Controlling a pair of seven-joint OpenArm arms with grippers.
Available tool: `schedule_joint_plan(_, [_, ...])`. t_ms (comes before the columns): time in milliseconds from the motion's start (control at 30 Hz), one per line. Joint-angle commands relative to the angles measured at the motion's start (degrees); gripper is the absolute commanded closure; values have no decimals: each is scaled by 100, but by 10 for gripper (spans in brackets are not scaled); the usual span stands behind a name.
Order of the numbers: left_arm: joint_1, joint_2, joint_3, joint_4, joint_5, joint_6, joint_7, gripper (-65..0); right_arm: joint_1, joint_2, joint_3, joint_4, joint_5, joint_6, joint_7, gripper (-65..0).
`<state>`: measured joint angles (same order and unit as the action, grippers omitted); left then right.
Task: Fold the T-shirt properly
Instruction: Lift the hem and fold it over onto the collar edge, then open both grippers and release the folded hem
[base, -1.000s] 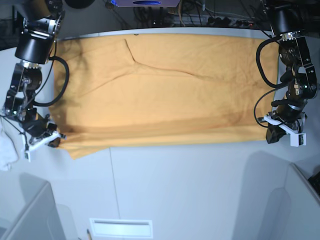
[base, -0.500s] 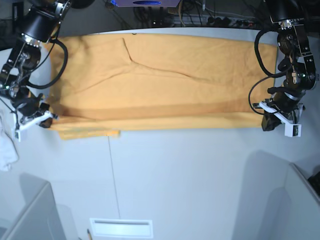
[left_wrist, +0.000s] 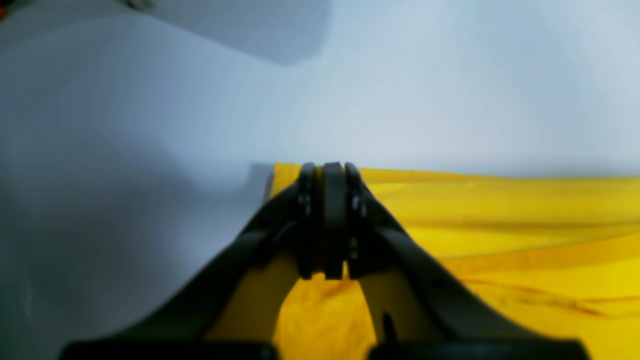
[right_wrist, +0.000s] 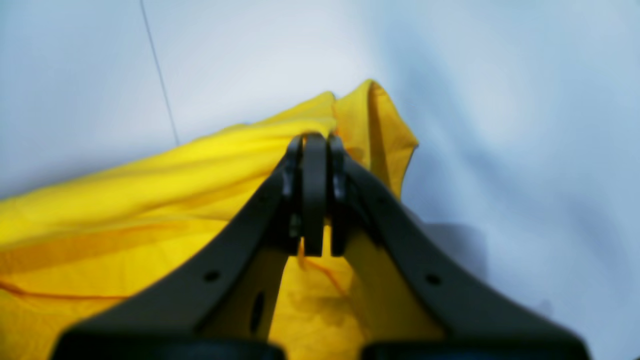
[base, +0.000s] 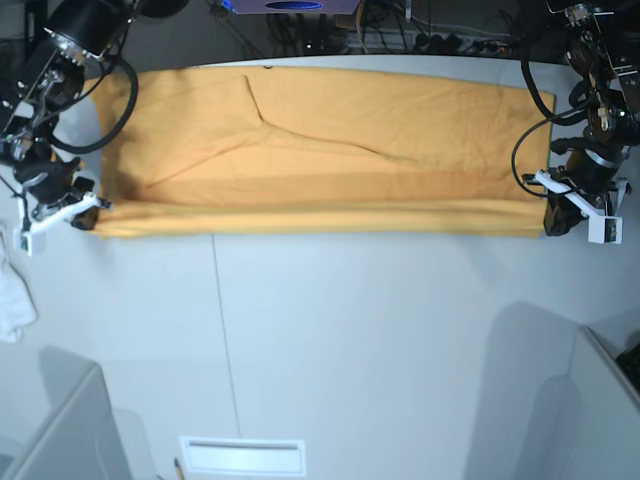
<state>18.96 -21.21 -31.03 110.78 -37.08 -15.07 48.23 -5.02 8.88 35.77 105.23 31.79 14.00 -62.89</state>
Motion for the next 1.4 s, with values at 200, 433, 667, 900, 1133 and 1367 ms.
schedule_joint_plan(200, [51,-99,-58,109,-24,35,-106,0,-21,21,32,268,17,-7,61,0])
schedule_joint_plan(433, [403,-90,-58,117,-24,35,-106,0,-347,21,32,295,17,-7,-54,0])
schedule_joint_plan(667, [886,-81,-49,144,-15,35,-106,0,-1024,-5,32,479,43,-7,395,0])
schedule_joint_plan(900, [1027,-81,-49,144,-6,35,-106,0,-1226,-84,32,567,430,-15,421,0])
schedule_joint_plan(1133, [1141,-81,-49,126,11,35,-106,0,-1287,-102,-12,207,254,-15,421,0])
schedule_joint_plan(1367, [1273,-81,-49,100,11,35,-106,0,-1630,-172,-21,180,280,-15,421,0])
